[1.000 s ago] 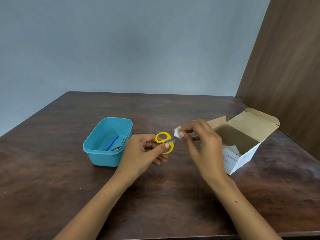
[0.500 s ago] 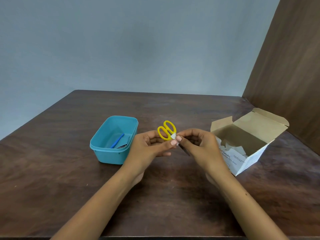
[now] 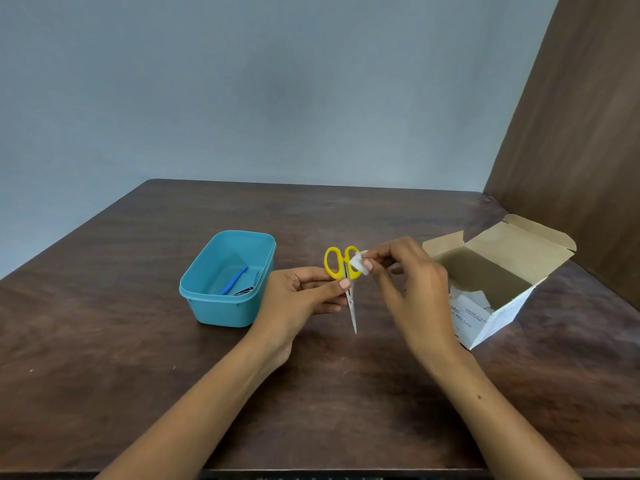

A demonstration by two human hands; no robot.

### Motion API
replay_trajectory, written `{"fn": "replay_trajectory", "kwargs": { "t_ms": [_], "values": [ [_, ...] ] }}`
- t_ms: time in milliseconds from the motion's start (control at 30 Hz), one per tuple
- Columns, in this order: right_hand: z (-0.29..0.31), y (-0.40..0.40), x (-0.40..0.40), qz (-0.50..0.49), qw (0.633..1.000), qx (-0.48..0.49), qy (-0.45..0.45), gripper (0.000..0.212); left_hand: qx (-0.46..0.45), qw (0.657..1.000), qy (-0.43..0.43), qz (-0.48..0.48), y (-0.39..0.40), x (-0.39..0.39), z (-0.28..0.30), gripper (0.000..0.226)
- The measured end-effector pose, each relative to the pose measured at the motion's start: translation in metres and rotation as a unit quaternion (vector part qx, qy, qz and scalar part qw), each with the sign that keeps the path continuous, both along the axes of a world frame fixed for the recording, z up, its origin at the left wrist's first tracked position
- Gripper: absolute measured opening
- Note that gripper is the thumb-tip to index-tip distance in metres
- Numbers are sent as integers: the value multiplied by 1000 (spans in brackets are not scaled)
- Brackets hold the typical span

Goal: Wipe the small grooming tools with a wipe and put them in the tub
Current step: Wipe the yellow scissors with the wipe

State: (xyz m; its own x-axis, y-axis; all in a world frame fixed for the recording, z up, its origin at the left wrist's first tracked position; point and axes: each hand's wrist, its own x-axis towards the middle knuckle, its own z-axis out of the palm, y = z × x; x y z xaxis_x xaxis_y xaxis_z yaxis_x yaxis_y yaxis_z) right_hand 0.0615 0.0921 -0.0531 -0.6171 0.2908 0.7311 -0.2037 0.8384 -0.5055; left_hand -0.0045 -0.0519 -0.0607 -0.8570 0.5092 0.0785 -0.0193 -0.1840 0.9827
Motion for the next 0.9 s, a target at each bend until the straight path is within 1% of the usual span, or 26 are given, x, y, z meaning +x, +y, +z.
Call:
{"fn": "replay_trajectory", "kwargs": {
  "t_ms": [100,167,300,433,500,600,700,800,900],
  "values": [
    [-6,-2,2,1,994,107,-36,6,-10,999,37,0,1,0,-2,12],
    [-5,-3,2,-22,989,142,-36,8,-22,998,62,-8,1,1,-2,14],
    [2,-3,-2,-56,988,141,-28,4,-39,994,92,-37,2,5,-2,16],
    [-6,-11,3,-52,982,174,-43,18,-40,993,111,-26,2,3,-3,14],
    [-8,-14,5,-47,981,184,-40,21,-44,991,126,-26,1,1,-2,12],
    [-1,-13,0,-89,979,183,-21,12,-52,987,145,-37,2,1,-2,14],
    [3,-11,-5,-117,979,166,-19,8,-53,987,144,-43,2,2,-2,14],
    [-4,-15,0,-85,984,158,-16,8,-43,989,138,-38,2,2,-2,13],
    [-8,-16,2,-54,986,154,-21,17,-35,990,132,-37,1,1,0,15]
  ]
}}
